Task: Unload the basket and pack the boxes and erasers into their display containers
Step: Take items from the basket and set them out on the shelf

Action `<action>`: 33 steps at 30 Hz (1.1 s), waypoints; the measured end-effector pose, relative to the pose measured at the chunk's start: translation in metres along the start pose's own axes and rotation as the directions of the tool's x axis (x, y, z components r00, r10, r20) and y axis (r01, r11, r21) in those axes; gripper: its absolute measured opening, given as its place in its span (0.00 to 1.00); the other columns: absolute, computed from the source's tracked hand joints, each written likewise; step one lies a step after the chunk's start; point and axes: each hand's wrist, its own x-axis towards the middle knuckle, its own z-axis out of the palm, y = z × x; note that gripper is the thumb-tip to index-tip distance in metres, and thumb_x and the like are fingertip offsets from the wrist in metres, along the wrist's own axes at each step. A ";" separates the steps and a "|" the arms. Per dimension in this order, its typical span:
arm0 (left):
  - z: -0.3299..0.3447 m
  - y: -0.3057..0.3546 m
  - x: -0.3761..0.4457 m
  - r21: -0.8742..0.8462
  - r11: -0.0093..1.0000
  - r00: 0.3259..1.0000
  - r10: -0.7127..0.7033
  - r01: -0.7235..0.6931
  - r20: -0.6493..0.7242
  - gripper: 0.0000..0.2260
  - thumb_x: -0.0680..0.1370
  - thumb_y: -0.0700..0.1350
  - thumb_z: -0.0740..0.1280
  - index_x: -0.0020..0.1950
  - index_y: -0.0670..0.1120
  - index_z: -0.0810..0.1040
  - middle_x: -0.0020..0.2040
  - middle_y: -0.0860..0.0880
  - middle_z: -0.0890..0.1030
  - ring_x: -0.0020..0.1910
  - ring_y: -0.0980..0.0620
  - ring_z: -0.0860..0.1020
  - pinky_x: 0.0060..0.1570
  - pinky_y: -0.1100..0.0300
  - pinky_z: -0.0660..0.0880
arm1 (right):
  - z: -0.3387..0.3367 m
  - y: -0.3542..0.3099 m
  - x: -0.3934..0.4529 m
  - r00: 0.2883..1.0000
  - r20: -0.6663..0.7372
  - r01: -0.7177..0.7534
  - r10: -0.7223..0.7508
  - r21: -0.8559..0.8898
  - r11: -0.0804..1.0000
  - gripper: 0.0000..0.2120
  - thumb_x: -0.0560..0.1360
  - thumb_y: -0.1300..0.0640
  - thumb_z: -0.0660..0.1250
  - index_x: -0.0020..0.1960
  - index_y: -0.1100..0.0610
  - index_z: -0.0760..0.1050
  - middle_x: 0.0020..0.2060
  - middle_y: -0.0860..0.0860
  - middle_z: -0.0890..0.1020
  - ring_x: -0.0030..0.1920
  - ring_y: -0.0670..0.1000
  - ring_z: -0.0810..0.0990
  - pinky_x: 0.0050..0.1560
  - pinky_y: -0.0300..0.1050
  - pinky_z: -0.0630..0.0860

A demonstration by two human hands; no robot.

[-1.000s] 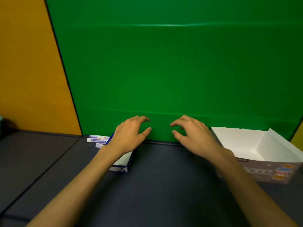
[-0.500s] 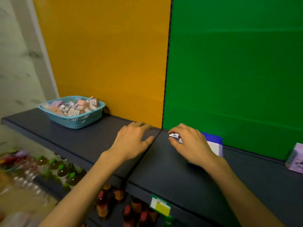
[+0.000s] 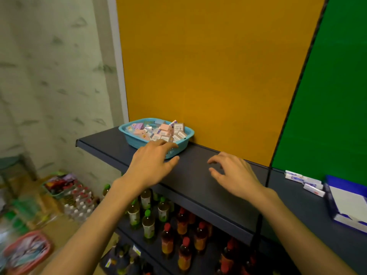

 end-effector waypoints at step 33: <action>0.046 -0.325 0.236 0.005 1.000 0.984 0.010 -0.011 0.180 0.19 0.78 0.62 0.62 0.65 0.55 0.77 0.59 0.50 0.82 0.56 0.47 0.80 0.52 0.46 0.79 | 0.131 -0.060 0.271 0.974 -0.059 -0.217 0.219 0.038 0.975 0.14 0.78 0.49 0.67 0.63 0.49 0.77 0.52 0.42 0.76 0.49 0.45 0.76 0.48 0.42 0.74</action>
